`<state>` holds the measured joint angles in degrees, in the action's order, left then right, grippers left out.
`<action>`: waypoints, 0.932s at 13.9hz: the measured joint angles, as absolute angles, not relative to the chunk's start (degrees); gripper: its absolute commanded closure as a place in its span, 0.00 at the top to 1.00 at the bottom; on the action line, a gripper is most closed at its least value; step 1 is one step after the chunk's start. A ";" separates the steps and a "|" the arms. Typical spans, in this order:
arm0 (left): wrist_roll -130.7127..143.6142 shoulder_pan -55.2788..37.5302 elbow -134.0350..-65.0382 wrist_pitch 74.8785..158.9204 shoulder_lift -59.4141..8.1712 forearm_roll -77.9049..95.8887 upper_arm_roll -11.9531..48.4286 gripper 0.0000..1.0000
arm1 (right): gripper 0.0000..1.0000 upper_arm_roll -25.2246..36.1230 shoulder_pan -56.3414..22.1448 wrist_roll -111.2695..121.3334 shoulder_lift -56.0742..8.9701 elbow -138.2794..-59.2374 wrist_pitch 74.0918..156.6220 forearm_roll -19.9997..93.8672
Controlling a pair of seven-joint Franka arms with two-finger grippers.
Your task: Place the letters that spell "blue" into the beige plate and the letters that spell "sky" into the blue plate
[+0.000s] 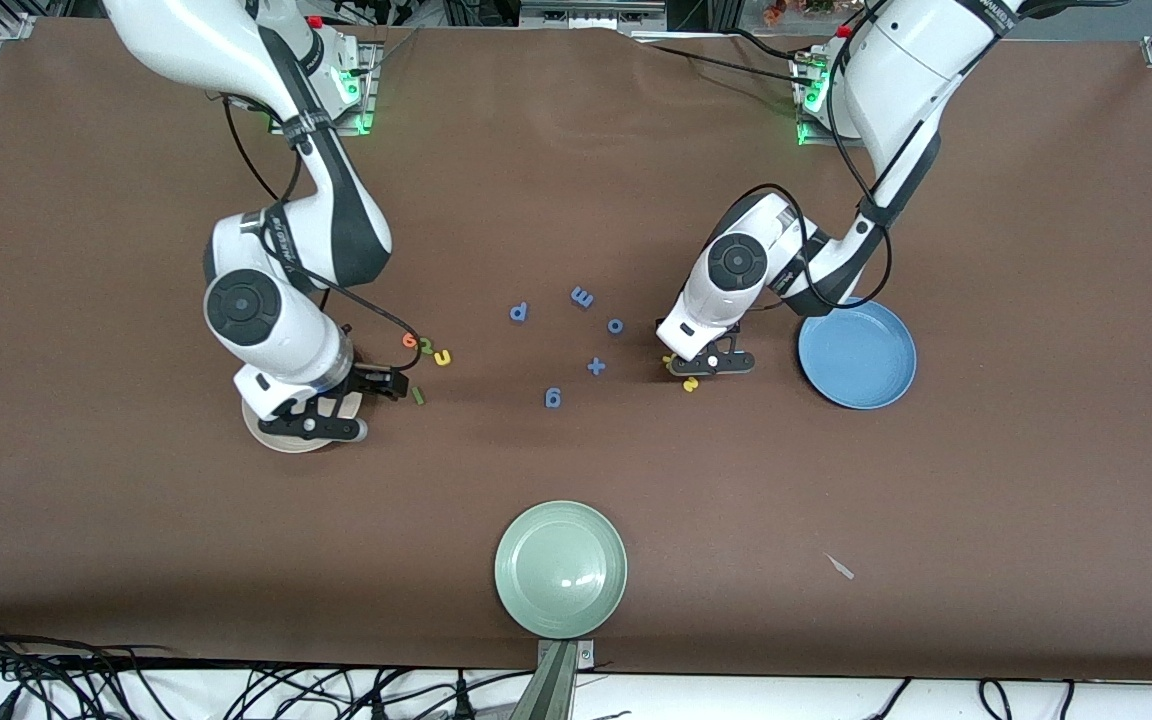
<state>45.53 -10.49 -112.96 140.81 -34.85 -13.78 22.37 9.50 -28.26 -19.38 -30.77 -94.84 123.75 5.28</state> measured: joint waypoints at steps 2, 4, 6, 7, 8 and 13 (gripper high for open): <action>45.51 -9.95 -112.95 140.98 -34.83 -13.79 22.29 0.23 | 0.99 8.69 -28.42 -15.84 -32.36 -94.84 125.36 5.28; 44.86 -8.79 -112.90 140.09 -34.40 -14.30 22.26 0.21 | 1.00 8.19 -28.42 -13.24 -33.47 -94.85 126.62 5.28; 42.68 -7.16 -112.58 137.58 -32.86 -14.66 22.25 0.21 | 1.00 7.39 -28.45 -9.79 -34.41 -94.86 127.93 5.28; 41.12 -6.37 -112.42 136.03 -31.72 -14.67 22.27 0.21 | 1.00 7.29 -28.44 -6.93 -34.85 -94.86 128.62 5.28; 39.45 -5.65 -112.24 134.14 -30.39 -14.67 22.27 0.21 | 1.00 7.30 -28.36 -4.16 -35.34 -94.91 129.38 5.28; 24.22 0.76 -112.02 124.90 -24.17 -14.68 22.18 0.22 | 0.99 7.30 -27.75 6.18 -37.01 -98.41 137.00 7.66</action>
<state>24.22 0.76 -112.02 124.90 -24.17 -14.68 22.18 7.30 -27.75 6.18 -37.01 -98.41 137.00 7.66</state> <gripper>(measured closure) 0.749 0.004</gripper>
